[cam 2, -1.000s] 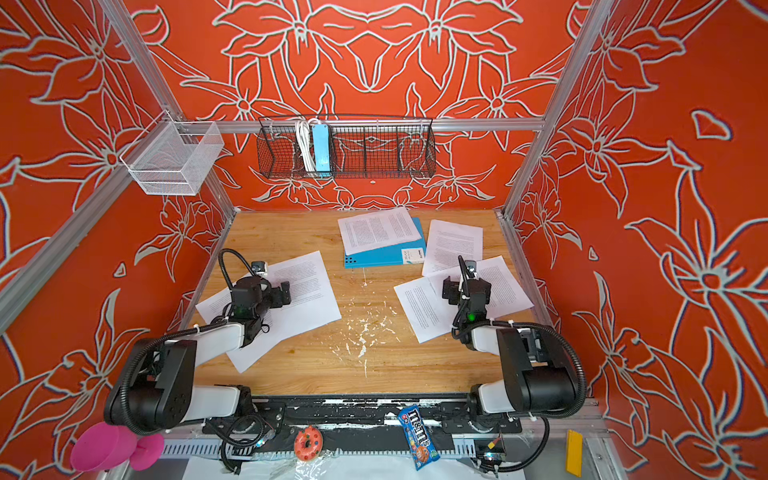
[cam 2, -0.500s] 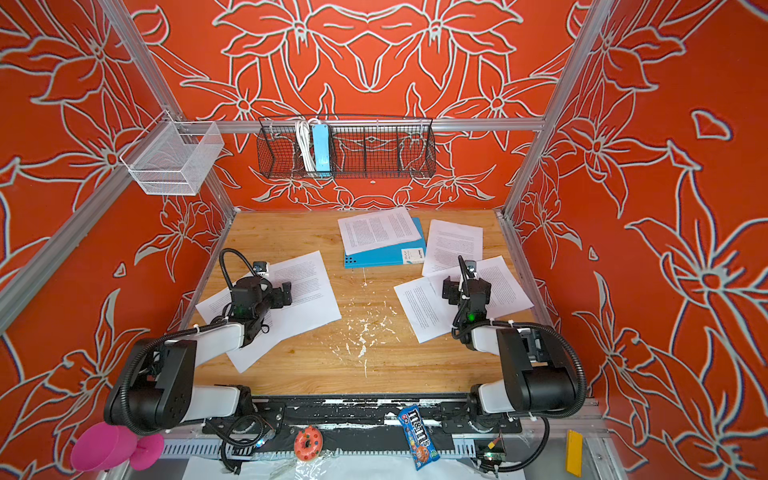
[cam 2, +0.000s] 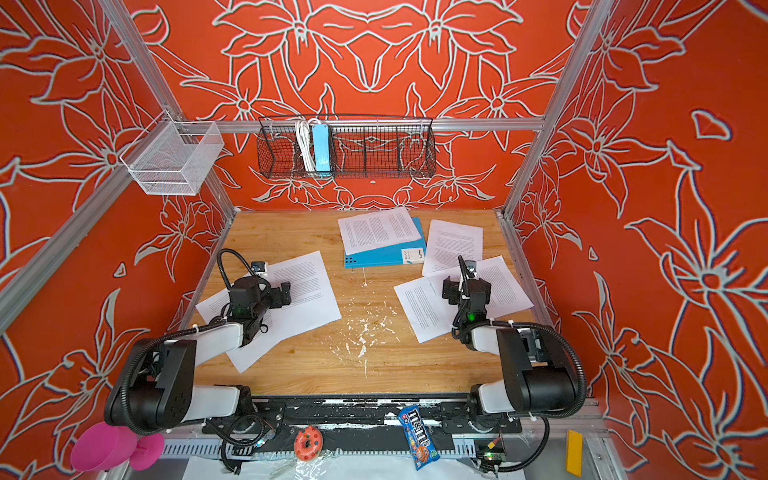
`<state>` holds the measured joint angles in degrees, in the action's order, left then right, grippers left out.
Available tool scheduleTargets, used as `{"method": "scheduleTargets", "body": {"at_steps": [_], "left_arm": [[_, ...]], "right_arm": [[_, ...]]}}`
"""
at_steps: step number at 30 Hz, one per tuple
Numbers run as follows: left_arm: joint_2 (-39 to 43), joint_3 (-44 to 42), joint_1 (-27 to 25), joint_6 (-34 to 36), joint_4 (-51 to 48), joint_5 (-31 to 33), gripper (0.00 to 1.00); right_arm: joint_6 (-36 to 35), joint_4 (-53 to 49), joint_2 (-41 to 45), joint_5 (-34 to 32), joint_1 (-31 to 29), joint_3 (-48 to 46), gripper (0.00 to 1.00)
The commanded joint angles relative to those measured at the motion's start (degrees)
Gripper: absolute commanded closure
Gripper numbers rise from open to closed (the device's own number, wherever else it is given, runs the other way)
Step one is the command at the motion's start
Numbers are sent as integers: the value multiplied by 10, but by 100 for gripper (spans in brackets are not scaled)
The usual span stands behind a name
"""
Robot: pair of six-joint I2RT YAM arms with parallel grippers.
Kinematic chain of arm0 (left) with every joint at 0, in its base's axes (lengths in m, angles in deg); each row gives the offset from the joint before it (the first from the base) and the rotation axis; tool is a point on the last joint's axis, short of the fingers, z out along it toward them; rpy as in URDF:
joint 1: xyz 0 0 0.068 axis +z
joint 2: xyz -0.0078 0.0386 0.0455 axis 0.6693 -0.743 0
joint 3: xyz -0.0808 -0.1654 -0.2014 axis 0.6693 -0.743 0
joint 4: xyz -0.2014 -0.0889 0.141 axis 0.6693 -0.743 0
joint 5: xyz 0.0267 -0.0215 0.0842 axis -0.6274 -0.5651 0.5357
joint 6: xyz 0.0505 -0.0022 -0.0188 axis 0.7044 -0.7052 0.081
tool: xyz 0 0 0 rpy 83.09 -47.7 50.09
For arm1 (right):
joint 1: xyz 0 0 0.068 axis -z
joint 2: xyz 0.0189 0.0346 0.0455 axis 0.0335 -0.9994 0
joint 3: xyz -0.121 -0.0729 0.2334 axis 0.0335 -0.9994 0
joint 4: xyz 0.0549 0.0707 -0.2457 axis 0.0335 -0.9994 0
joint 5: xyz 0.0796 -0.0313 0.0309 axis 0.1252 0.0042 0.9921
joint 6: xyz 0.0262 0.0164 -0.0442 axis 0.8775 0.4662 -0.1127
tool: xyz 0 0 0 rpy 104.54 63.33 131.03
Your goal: Put the files into the folder
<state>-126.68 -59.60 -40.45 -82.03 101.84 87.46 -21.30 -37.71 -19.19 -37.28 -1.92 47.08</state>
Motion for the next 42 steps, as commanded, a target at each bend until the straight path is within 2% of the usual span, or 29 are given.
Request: {"method": "scheduleTargets", "body": {"at_steps": [1, 3, 4, 5, 7, 8, 9, 11, 12, 14, 15, 17, 20, 24, 29, 33, 38, 42], "left_arm": [[71, 78, 4, -20, -145, 36, 3], [116, 128, 2, -44, -230, 50, 3], [134, 153, 2, -69, -272, 59, 2], [151, 181, 2, -123, -325, 72, 3], [177, 232, 2, -197, -421, 91, 2], [185, 250, 2, -215, -456, 93, 3], [196, 262, 3, -243, -489, 96, 3], [233, 281, 4, -323, -568, 88, 3], [252, 289, 5, -349, -608, 61, 3], [292, 274, 6, -311, -599, -71, 3], [313, 263, 7, -299, -591, -139, 3], [344, 237, 7, -301, -575, -233, 3], [349, 225, 1, -301, -591, -313, 3], [319, 207, -1, -269, -602, -418, 3], [307, 200, -25, -232, -589, -474, 3], [325, 181, -33, -234, -556, -473, 3], [340, 168, -35, -246, -534, -477, 3], [339, 167, -38, -246, -532, -478, 3]], "right_arm": [[-20, -27, 43, -11, -5, 2, 3], [-8, -203, 121, -22, -10, 60, 2], [16, -244, 139, -42, -11, 81, 3], [75, -280, 158, -83, -11, 100, 3], [251, -382, 174, -180, -10, 142, 2], [306, -425, 179, -193, -8, 160, 2], [330, -455, 182, -180, -4, 177, 2], [346, -477, 189, -140, 6, 196, 2], [342, -477, 197, -100, 13, 204, 2], [306, -444, 201, -11, 15, 206, 2], [298, -442, 190, 30, 15, 219, 2], [308, -481, 136, 102, 15, 270, 2], [284, -506, 25, 209, 5, 341, 2], [275, -594, -110, 266, -2, 472, 2], [257, -652, -255, 305, -17, 614, 3], [253, -691, -347, 335, -22, 708, 4], [250, -734, -424, 331, -25, 789, 4], [233, -760, -449, 295, -25, 820, 2]]}}
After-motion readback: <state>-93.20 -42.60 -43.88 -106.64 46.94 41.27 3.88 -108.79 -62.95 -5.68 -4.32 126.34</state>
